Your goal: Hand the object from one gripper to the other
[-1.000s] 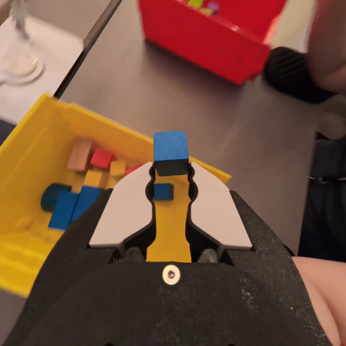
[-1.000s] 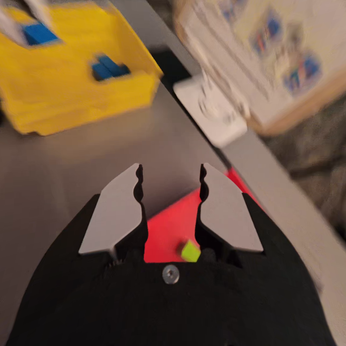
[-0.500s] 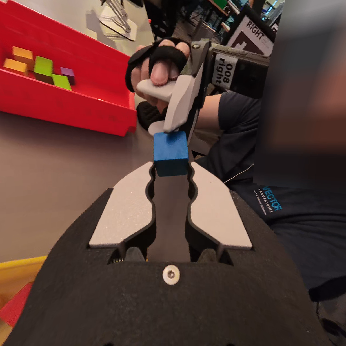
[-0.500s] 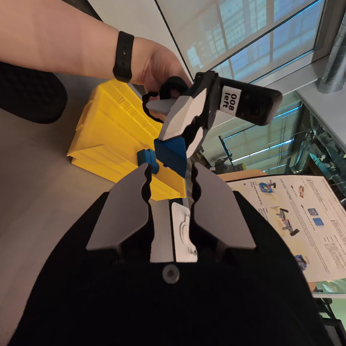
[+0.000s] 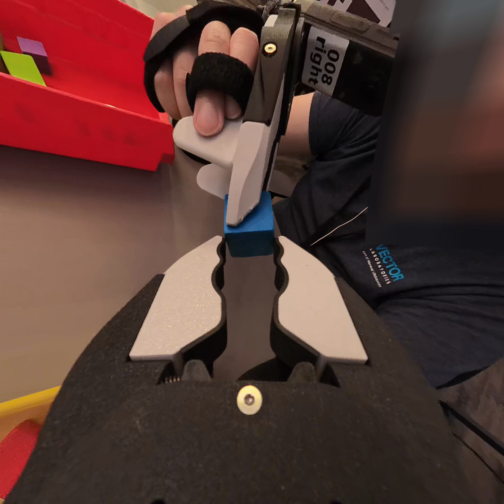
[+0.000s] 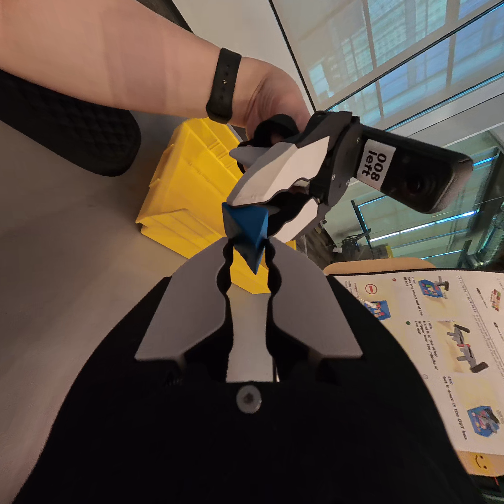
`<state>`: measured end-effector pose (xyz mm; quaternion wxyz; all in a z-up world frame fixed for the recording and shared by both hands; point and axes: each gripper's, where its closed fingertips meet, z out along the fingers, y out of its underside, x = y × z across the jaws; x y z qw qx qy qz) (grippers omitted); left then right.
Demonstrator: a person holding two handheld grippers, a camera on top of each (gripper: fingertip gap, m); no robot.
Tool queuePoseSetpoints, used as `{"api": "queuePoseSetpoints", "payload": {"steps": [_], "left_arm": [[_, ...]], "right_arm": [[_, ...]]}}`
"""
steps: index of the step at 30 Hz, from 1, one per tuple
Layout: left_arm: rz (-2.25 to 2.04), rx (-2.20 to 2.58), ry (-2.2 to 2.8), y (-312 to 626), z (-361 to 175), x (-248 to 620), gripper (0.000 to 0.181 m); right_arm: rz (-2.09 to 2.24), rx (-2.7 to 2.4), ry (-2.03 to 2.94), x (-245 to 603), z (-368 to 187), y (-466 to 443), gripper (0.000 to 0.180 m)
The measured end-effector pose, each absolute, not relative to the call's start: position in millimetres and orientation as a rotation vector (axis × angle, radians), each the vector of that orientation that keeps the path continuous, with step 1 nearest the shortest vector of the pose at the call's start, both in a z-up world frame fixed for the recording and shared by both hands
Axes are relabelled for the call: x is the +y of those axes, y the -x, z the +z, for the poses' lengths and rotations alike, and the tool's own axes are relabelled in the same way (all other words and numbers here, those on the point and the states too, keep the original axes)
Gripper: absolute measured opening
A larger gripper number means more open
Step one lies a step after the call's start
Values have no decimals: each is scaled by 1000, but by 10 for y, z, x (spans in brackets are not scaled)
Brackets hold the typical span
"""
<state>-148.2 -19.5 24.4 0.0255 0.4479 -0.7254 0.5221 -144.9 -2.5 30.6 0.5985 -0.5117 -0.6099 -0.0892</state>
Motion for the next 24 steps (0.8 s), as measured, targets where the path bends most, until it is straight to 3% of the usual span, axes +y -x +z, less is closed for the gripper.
{"api": "queuePoseSetpoints", "payload": {"steps": [5, 10, 16, 24], "left_arm": [[1659, -2226, -1535, 1547, 290, 56, 33], [1738, -2213, -1626, 1669, 412, 223, 33], [1635, -2281, -1622, 1659, 316, 162, 32], [1546, -2283, -1617, 1590, 195, 99, 32]], "right_arm": [[-235, -1341, 1263, 75, 426, 1177, 23], [-291, -903, 1680, 408, 598, -296, 23], [-227, -463, 2322, 422, -433, -1713, 23], [-94, -168, 2600, 489, -1164, -1923, 23]]}}
